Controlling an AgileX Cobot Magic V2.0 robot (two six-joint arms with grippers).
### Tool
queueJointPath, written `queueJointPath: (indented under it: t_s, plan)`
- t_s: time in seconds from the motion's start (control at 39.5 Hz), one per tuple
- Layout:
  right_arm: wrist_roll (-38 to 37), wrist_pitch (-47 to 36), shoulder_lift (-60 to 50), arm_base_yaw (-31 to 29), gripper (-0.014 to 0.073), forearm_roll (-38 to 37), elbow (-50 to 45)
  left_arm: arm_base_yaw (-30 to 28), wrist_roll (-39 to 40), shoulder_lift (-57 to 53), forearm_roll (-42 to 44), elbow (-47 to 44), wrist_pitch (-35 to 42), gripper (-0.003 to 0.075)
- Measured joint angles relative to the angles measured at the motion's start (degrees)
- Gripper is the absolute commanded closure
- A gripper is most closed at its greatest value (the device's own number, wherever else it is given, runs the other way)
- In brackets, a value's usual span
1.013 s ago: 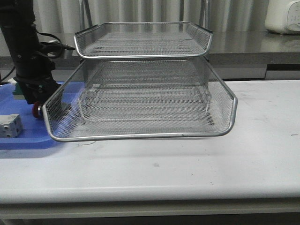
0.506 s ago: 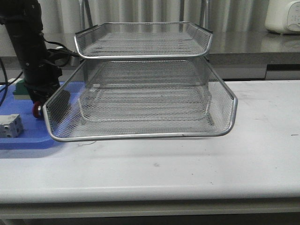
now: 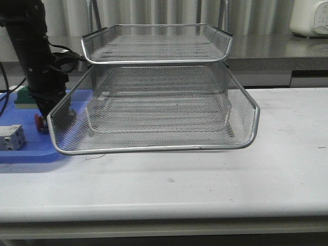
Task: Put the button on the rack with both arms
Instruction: 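Lower the left gripper onto the red button and grasp it, then lift the red button with the left gripper over the pulled-out tier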
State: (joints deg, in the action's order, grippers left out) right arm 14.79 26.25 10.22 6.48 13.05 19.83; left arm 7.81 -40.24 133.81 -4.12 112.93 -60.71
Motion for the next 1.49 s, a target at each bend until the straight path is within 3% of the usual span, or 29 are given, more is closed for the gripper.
queueJointPath:
  t_s: [0.3, 0.66, 0.91, 1.16, 1.49]
  plan:
    - [0.0, 0.0, 0.0, 0.0, 0.0704, 0.0, 0.0, -2.2, 0.7, -0.7, -0.2, 0.1, -3.2, 0.0615]
    - [0.0, 0.0, 0.0, 0.0, 0.0704, 0.0, 0.0, -8.6, 5.5, -10.5, -1.8, 0.1, -9.5, 0.0616]
    - [0.0, 0.0, 0.0, 0.0, 0.0704, 0.0, 0.0, -9.7, 10.0, -21.1, -2.6, -4.2, -10.0, 0.0616]
    - [0.0, 0.0, 0.0, 0.0, 0.0704, 0.0, 0.0, -4.0, 10.4, -34.2, -4.3, -14.5, -10.9, 0.0617]
    - [0.0, 0.0, 0.0, 0.0, 0.0704, 0.0, 0.0, 11.8, 10.4, -34.1, -9.9, -16.9, -10.3, 0.0617]
